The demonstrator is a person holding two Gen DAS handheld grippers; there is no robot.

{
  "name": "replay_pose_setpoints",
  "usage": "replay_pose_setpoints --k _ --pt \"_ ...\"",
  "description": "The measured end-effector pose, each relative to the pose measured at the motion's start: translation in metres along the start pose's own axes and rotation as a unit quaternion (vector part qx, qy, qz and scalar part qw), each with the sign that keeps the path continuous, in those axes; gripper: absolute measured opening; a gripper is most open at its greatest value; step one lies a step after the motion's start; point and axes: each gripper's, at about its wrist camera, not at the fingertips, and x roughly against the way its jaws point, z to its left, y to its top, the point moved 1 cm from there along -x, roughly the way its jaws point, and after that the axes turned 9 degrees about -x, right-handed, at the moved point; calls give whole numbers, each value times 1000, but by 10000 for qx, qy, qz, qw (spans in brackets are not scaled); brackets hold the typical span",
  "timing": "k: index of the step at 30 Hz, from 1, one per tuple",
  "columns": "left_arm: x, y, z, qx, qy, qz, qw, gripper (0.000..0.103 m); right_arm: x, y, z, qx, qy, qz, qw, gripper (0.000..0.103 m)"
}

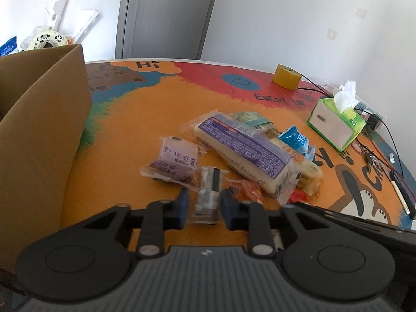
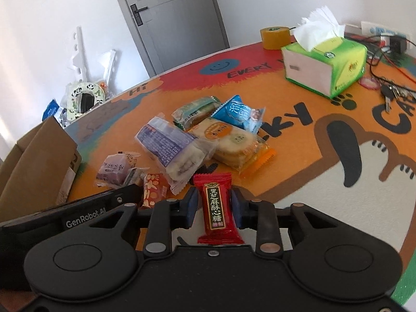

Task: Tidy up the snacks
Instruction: 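Grasp the red candy packet with the right gripper while the left gripper grasps a small clear packet, then carry both packets over the cardboard box and open both grippers to drop them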

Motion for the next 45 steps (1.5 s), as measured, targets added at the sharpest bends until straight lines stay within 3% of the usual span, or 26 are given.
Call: replay_pose_setpoints --k 22,45 --pt "52 -3 2 100 -180 -415 9989 15 47 -7 8 -160 407 -422 9982 21" --pt "118 19 30 183 110 -1206 9925 15 64 1 58 127 1003 -674 9926 21"
